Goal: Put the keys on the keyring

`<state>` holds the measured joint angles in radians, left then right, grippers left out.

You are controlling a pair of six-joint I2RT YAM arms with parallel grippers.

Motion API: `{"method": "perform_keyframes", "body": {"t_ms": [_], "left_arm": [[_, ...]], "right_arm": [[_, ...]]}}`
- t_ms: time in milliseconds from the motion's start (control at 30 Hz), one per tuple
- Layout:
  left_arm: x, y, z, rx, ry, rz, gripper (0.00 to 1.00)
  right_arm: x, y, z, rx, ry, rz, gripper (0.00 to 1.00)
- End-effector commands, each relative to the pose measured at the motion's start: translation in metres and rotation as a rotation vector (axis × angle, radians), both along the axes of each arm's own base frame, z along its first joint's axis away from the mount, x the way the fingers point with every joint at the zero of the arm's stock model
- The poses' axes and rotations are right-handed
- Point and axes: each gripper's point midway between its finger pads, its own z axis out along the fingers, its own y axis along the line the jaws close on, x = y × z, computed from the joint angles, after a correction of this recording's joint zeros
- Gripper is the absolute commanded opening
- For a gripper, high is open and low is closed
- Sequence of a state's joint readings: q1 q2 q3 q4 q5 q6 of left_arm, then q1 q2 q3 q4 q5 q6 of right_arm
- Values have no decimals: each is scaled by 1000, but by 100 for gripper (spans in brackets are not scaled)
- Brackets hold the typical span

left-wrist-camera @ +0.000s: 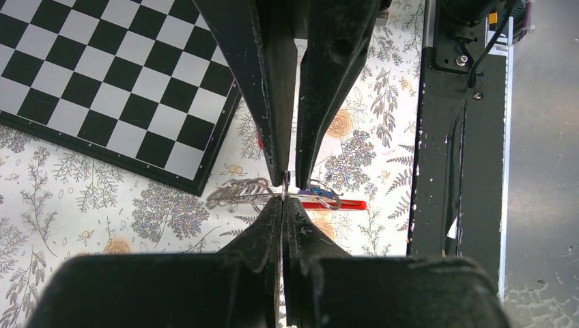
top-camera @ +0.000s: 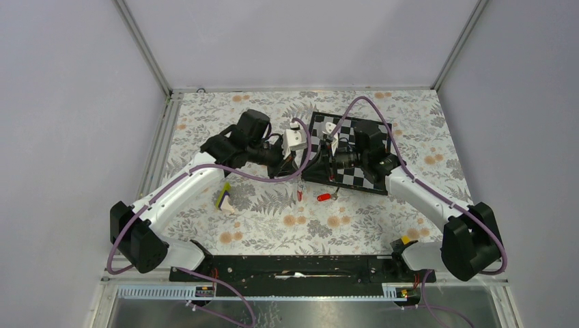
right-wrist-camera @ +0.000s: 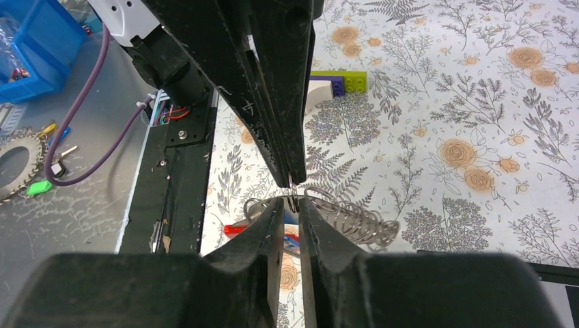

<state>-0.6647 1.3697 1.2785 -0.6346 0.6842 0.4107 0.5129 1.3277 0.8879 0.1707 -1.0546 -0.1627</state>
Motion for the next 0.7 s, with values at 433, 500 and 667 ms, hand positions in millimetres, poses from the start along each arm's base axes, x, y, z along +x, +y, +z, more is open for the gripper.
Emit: {"method": "perform_keyframes", "body": {"t_ms": [433, 500, 667], "left_arm": [[2, -1, 49, -218, -1, -22, 23], [3, 2, 55, -258, 22, -19, 31], [5, 6, 64, -348, 96, -12, 39]], "right_arm": [[10, 5, 48, 154, 73, -40, 0], [11, 4, 55, 186, 85, -40, 0], [10, 5, 61, 226, 112, -32, 0]]}}
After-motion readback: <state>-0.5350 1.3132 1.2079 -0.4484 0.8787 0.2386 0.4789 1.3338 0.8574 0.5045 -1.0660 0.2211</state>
